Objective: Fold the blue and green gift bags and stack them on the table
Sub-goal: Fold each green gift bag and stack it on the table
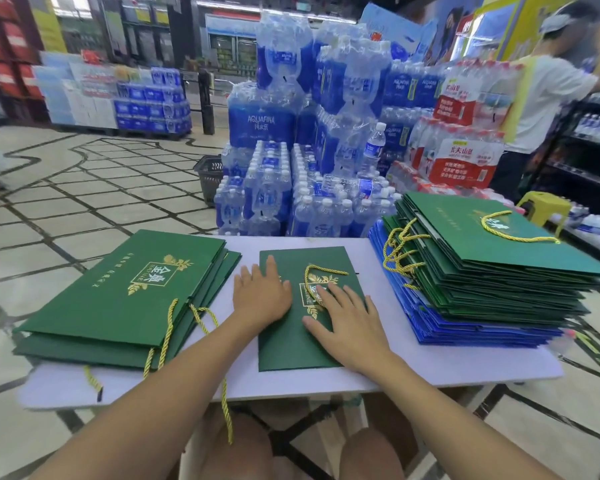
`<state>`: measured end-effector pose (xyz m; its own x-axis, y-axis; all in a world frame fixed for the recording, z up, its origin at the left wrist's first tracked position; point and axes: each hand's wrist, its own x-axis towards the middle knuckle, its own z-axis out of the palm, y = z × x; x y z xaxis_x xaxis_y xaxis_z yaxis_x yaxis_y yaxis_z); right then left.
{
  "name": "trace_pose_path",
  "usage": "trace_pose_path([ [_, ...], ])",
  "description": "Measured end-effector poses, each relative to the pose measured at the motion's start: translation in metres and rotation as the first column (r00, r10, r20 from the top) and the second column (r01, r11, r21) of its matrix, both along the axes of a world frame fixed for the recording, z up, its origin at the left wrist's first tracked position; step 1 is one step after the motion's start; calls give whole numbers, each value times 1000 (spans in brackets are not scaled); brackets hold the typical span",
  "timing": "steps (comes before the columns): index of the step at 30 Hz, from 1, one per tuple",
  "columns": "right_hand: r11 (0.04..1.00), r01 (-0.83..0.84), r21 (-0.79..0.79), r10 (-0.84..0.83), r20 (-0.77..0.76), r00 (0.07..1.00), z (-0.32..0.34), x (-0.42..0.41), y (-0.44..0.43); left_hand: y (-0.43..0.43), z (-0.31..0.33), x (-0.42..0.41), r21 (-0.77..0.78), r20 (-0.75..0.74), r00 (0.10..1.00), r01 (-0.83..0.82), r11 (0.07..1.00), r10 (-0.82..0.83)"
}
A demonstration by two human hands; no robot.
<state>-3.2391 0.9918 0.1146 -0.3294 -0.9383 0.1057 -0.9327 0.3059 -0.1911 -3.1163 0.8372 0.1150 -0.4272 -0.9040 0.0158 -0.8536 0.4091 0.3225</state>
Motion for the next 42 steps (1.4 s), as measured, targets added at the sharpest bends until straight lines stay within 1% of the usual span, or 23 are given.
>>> trace_pose_path([
  [2, 1000, 2, -28, -1, 37, 999, 1, 2, 2, -8, 6, 4, 72, -268, 963, -9, 997, 29],
  [3, 999, 5, -43, -3, 53, 999, 2, 3, 3, -9, 13, 7, 179, -451, 888, -13, 984, 93],
  [5, 996, 21, -84, -12, 101, 995, 3, 2, 4, -6, 30, 10, 487, -718, 597, 64, 871, 358],
  [6, 994, 33, -104, -19, 132, 991, 3, 3, 4, -3, 39, 12, 600, -741, 477, 153, 785, 473],
  [7, 992, 42, -117, -23, 164, 986, 5, 5, 4, 0, 45, 14, 663, -724, 446, 237, 710, 526],
  [8, 992, 43, -116, -21, 189, 982, 8, 6, 4, 5, 52, 17, 684, -707, 485, 287, 670, 514],
  [10, 994, 17, -111, 3, 182, 983, 25, 7, -1, 11, 67, 21, 658, -718, 539, 321, 681, 440],
  [12, 981, -39, -192, 51, 60, 997, 63, 4, -11, 12, 90, 26, 575, -771, 536, 353, 738, 345],
  [15, 932, -211, -295, 111, -322, 940, 160, -3, -27, 13, 143, 36, 417, -818, 556, 400, 816, 146],
  [18, 925, -332, -184, 165, -593, 788, 264, -4, -34, 14, 201, 42, 158, -748, 636, 447, 880, -189],
  [20, 939, -341, -52, 229, -645, 729, 312, -3, -30, 20, 238, 43, -14, -605, 691, 487, 873, -396],
  [23, 975, -223, 10, 183, -609, 772, 354, -11, -11, 29, 281, 37, -354, -258, 793, 454, 817, -553],
  [25, 989, -121, -86, 54, -552, 832, 361, -35, 2, 27, 293, 27, -740, -40, 909, 252, 623, -416],
  [26, 985, -74, -154, -9, -479, 878, 361, -49, 9, 28, 294, 22, -852, -87, 924, 125, 509, -372],
  [27, 974, -23, -225, -62, -362, 930, 360, -67, 15, 28, 292, 15, -890, -201, 905, -9, 455, -375],
  [28, 955, 39, -295, -106, -216, 971, 357, -83, 23, 30, 289, 7, -883, -326, 860, -127, 453, -394],
  [30, 892, 205, -403, -179, 101, 979, 346, -113, 42, 26, 271, -23, -743, -553, 738, -226, 629, -388],
  [32, 814, 359, -458, -221, 327, 919, 332, -138, 63, 31, 248, -62, -448, -764, 546, -69, 891, -342],
  [33, 781, 417, -465, -234, 402, 885, 325, -150, 73, 37, 238, -82, -282, -848, 446, 78, 956, -287],
  [34, 755, 467, -461, -239, 469, 850, 315, -164, 81, 48, 230, -101, -139, -892, 396, 217, 966, -217],
  [37, 736, 545, -401, -290, 540, 790, 283, -186, 108, 79, 210, -151, 33, -877, 454, 386, 922, -159],
  [40, 759, 593, -267, -484, 379, 789, 247, -205, 130, 98, 189, -187, 34, -821, 534, 403, 915, -205],
  [42, 776, 604, -181, -546, 283, 788, 227, -210, 141, 105, 174, -200, 54, -742, 632, 391, 919, -225],
])
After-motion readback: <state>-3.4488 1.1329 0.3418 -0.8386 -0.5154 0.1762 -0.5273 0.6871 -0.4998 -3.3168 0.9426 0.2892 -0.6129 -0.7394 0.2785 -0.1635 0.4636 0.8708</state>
